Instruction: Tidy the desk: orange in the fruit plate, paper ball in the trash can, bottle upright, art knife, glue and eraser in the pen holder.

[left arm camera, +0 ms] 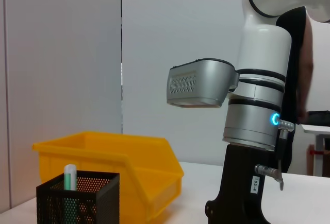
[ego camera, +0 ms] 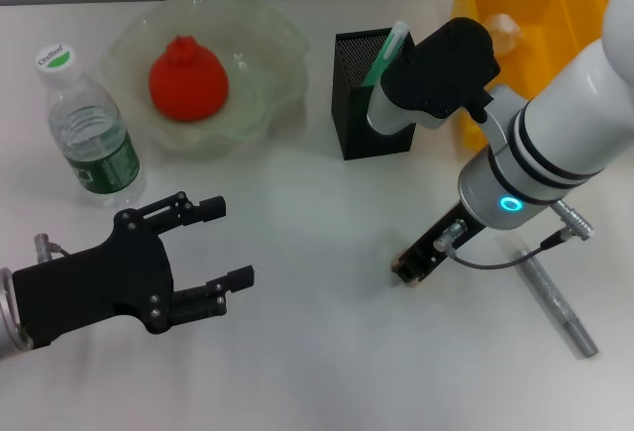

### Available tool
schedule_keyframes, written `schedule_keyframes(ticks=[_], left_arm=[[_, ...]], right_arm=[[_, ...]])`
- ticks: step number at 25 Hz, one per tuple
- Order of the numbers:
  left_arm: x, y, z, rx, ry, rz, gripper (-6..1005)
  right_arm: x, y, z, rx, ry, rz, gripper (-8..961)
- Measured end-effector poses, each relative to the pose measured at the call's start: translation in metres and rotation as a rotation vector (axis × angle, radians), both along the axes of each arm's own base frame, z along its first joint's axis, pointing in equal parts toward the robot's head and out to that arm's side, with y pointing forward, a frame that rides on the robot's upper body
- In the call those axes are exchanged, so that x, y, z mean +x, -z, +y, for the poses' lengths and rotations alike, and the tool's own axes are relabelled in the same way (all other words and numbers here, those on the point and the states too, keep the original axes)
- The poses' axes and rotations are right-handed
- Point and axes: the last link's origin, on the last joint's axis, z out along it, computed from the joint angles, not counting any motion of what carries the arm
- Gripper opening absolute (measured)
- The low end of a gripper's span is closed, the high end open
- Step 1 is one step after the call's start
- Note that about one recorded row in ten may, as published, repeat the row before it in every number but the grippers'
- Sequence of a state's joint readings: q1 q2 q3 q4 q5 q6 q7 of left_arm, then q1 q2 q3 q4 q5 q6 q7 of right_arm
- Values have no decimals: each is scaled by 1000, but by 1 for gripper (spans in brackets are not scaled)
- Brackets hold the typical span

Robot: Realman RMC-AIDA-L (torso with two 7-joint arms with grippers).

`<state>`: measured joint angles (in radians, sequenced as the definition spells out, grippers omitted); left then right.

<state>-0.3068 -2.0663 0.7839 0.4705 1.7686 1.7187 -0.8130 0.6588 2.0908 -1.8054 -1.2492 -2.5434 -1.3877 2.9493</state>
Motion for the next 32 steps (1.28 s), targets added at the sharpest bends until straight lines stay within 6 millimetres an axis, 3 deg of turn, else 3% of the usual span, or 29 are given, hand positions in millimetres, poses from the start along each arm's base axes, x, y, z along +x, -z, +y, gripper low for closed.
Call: schedule_keyframes(ticks=[8,15,19,22,26,32], left_arm=[[-1,0,0,1,-5,2,783],[-1,0,0,2,-6,3,783],[-1,0,0,2,-5,3,783],[-1,0,0,2,-4,3,783],[-1,0,0,1,-5,3,783],[-1,0,0,0,-1,3,783]], right_arm=[[3,1,0,1,12,2,245],[-11,-8,-1,21,-27,41,244],[-33,-33,2,107,-90,131,244],[-53,-64,9,228,-157,224,245],[-64,-100,34,408,-221,319,247],[-51,-96,64,442,-189,313,254]])
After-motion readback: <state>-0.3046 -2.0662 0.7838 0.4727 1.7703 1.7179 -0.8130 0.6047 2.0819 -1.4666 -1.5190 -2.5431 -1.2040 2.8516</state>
